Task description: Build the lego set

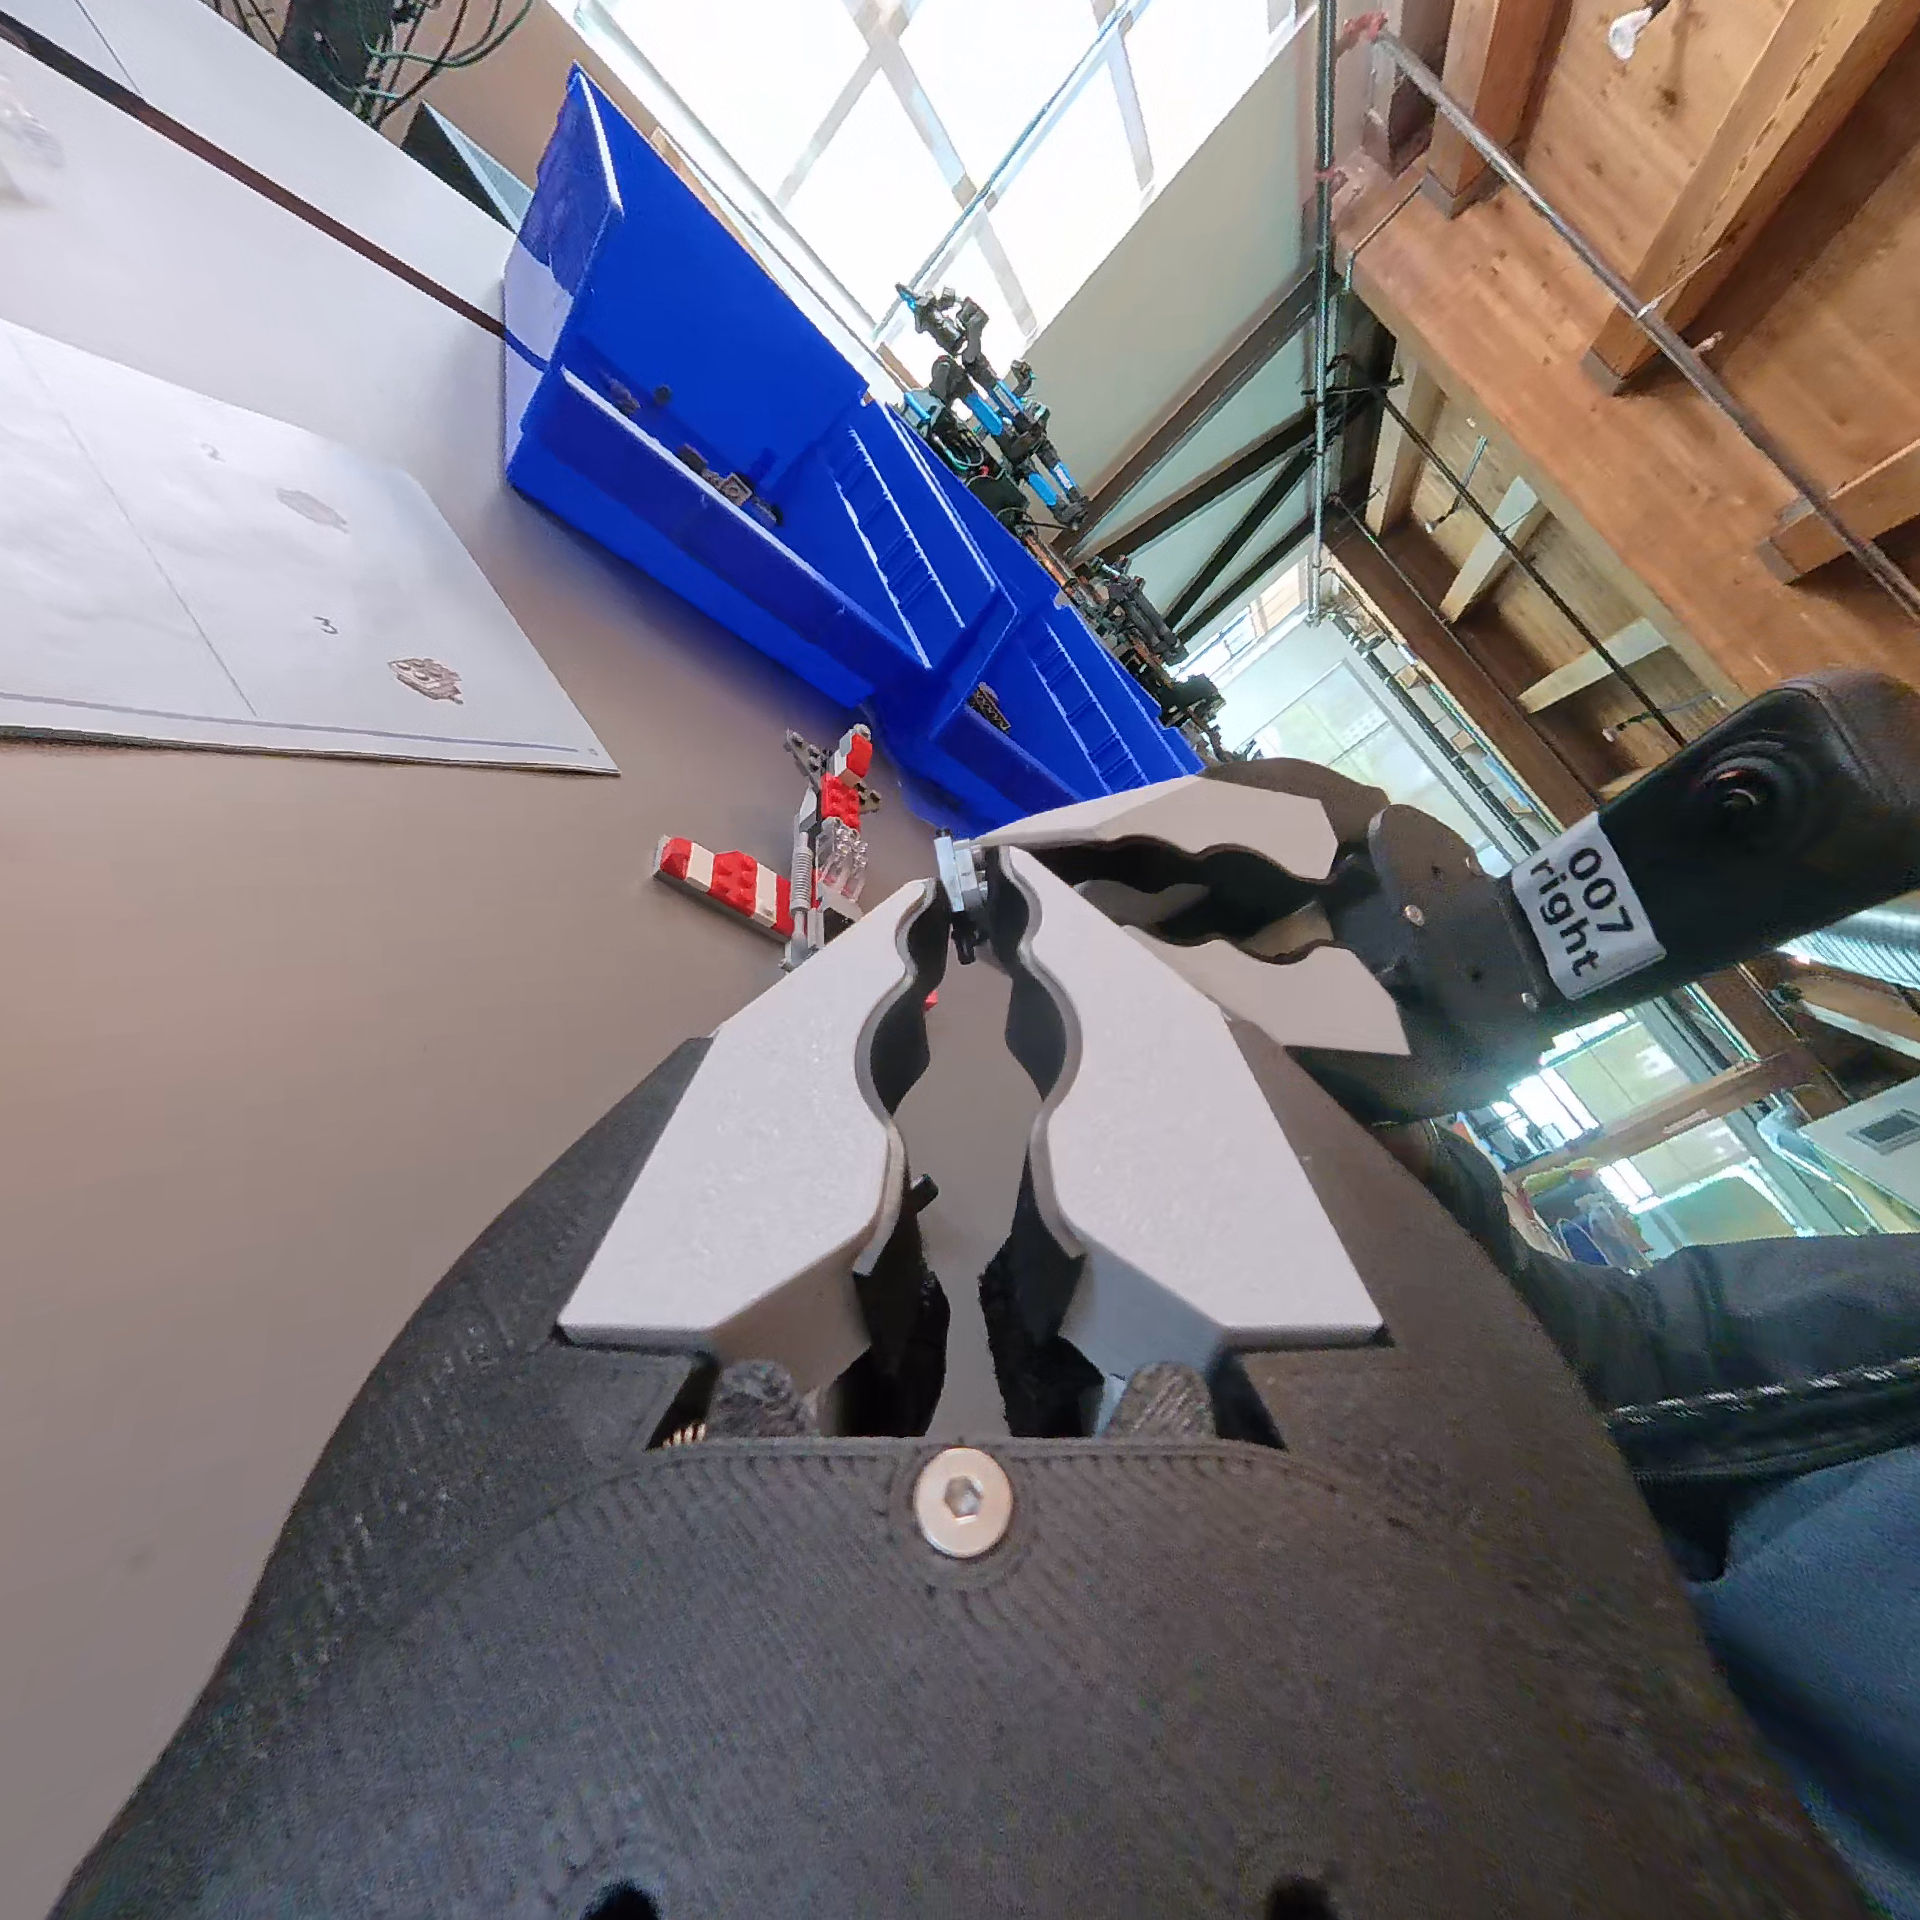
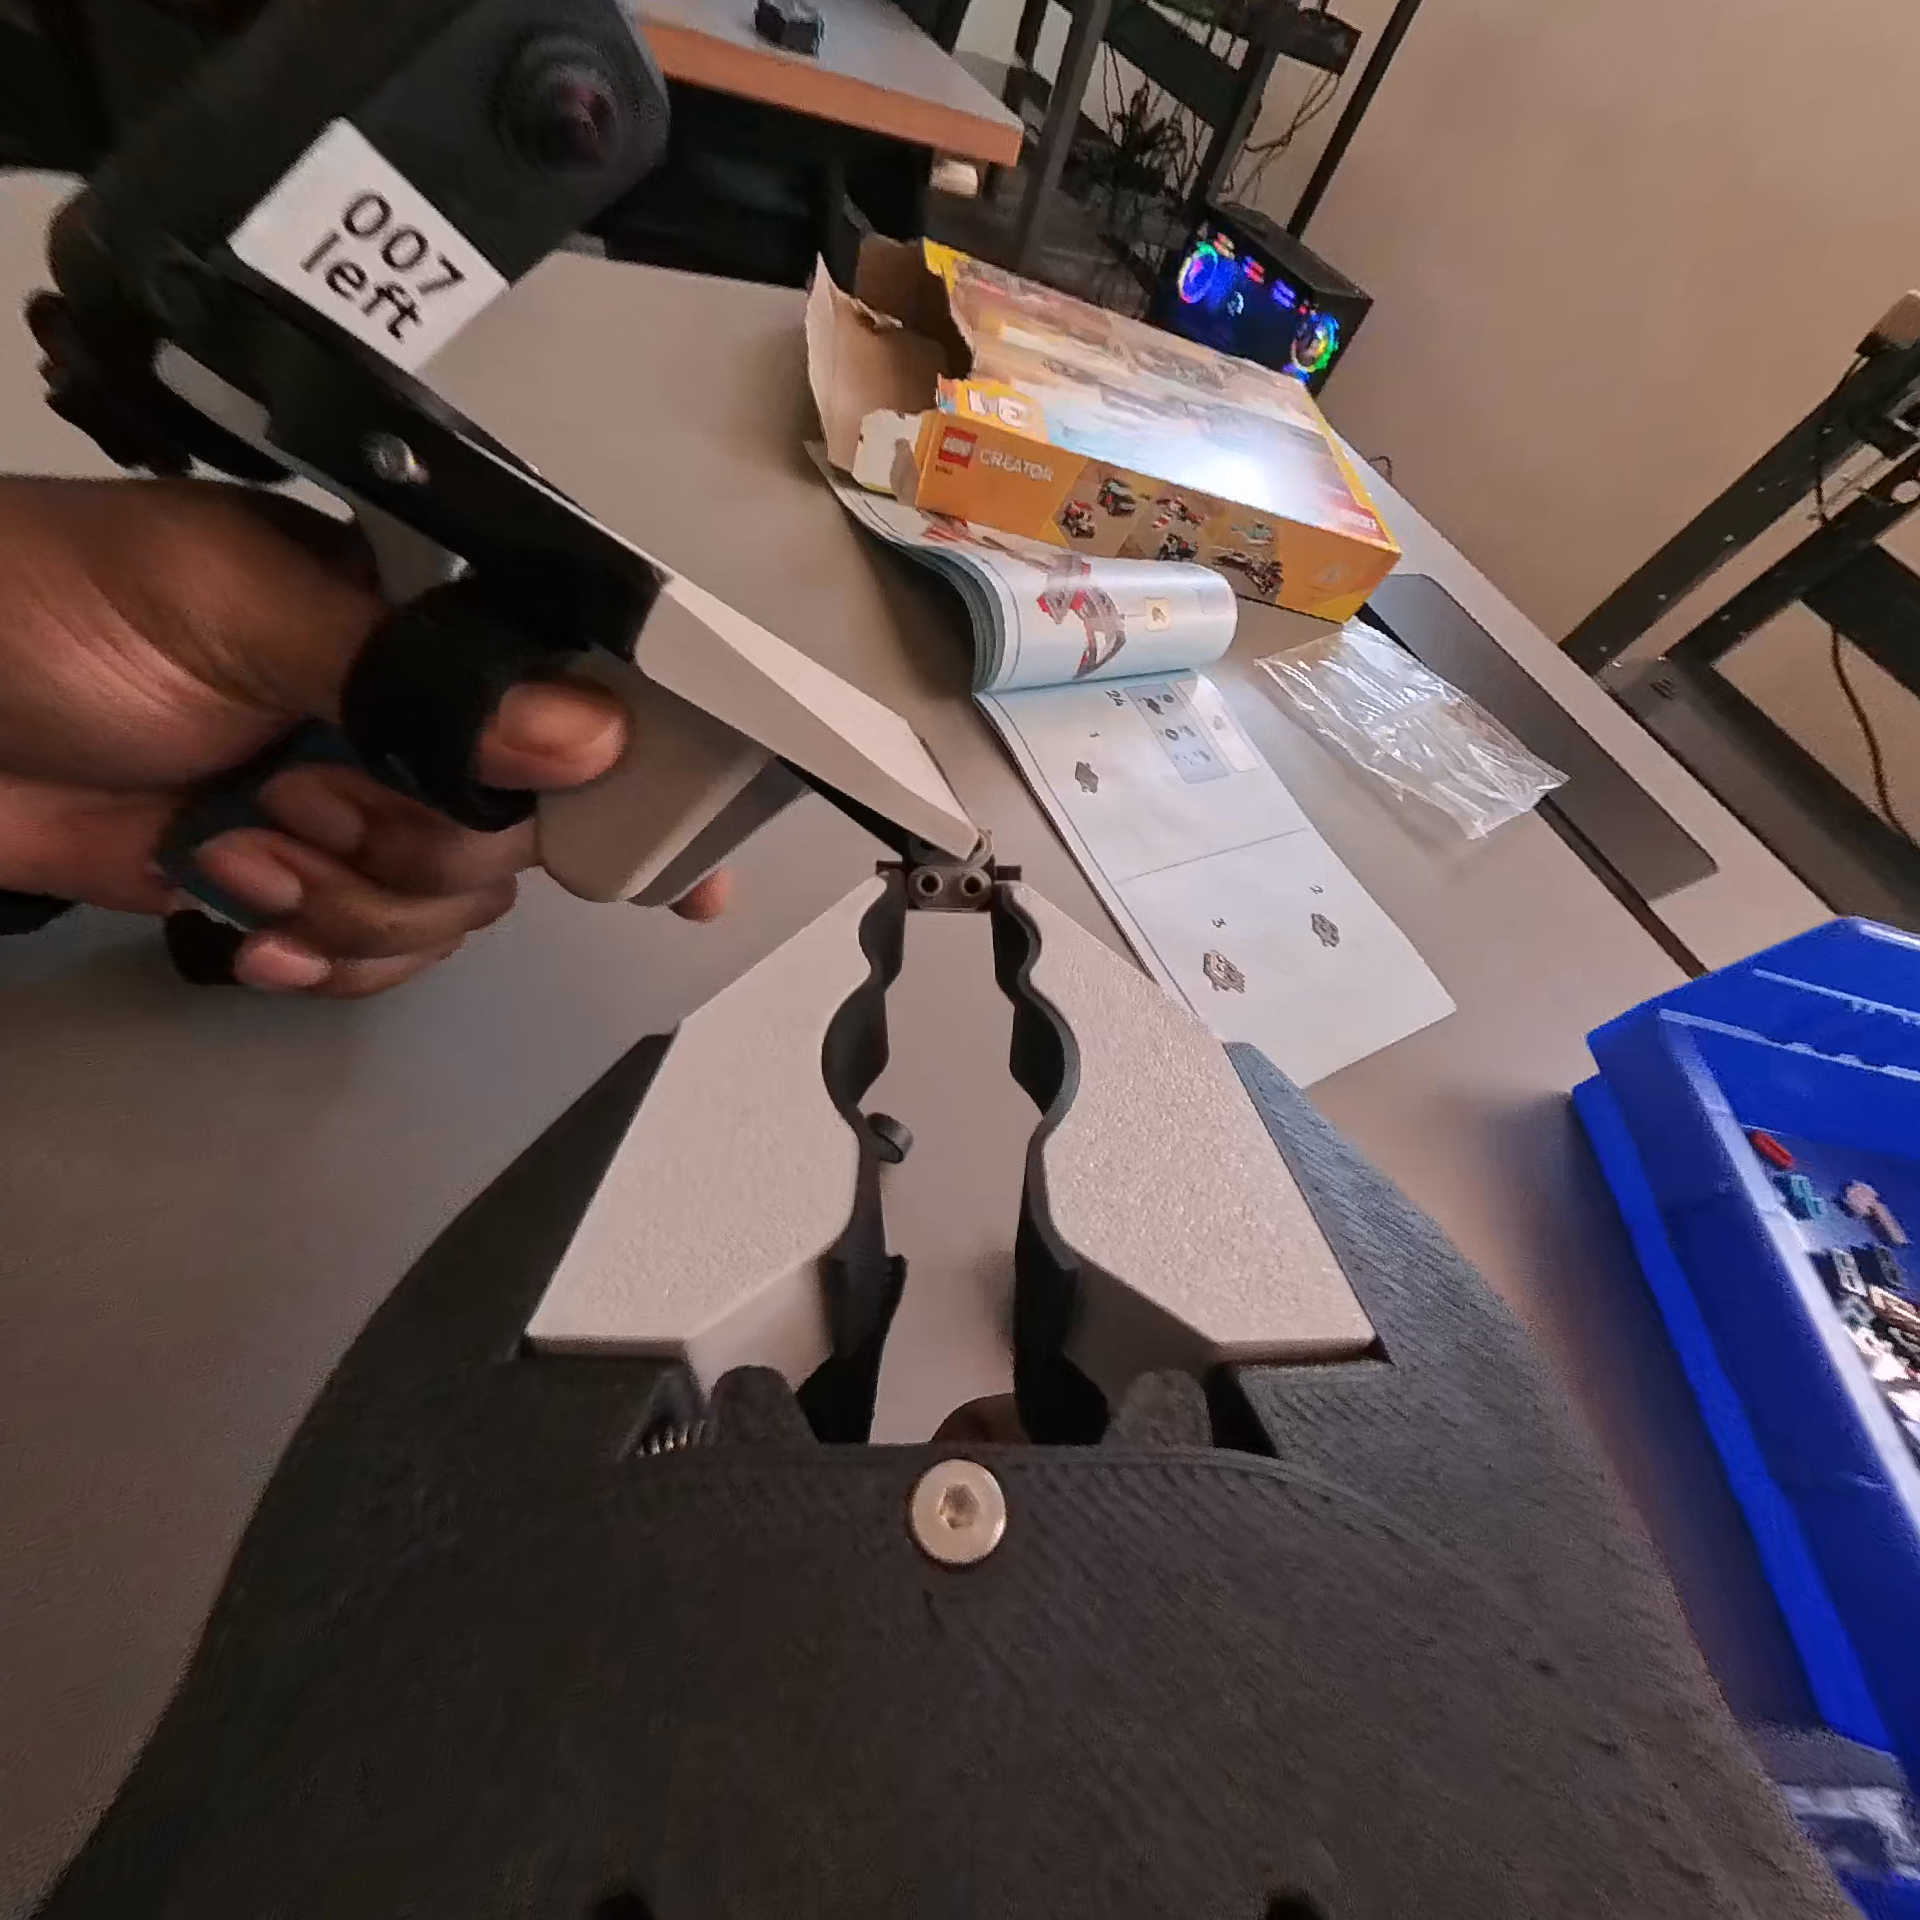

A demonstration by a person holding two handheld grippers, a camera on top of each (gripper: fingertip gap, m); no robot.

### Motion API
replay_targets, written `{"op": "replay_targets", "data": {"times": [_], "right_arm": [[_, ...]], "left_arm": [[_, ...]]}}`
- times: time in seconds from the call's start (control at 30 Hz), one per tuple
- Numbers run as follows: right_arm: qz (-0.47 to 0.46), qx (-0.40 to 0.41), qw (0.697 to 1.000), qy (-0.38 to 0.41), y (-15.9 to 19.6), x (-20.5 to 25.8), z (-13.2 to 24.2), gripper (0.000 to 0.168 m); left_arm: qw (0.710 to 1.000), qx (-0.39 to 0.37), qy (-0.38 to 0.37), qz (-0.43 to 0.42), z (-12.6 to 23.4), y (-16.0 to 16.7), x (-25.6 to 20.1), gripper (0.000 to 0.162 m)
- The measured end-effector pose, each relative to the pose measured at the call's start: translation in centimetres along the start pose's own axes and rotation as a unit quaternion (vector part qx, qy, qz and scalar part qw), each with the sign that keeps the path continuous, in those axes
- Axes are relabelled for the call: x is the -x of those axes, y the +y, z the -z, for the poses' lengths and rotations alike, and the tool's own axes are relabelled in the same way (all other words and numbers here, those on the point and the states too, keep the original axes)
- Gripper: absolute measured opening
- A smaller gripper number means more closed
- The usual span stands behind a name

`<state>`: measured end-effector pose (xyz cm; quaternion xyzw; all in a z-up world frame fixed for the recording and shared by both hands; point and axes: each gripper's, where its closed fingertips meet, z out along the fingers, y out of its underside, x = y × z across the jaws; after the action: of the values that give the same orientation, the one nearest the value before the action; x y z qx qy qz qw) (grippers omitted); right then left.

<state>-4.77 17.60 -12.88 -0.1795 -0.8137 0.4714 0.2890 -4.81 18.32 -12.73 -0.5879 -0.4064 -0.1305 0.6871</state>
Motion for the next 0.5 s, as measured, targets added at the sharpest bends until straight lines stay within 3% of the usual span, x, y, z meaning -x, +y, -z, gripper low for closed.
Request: {"op": "replay_targets", "data": {"times": [0.3,0.5], "right_arm": [[0.013,0.01,1.0,0.027,-0.3,-0.2,0.1,0.016],[-0.058,-0.035,0.998,-0.011,-1.5,-0.3,0.8,0.015]], "left_arm": [[0.999,-0.006,-0.012,-0.029,-0.1,-0.3,-0.2,0.01],[0.997,-0.014,-0.014,-0.071,0.0,-0.7,-0.6,0.009]]}}
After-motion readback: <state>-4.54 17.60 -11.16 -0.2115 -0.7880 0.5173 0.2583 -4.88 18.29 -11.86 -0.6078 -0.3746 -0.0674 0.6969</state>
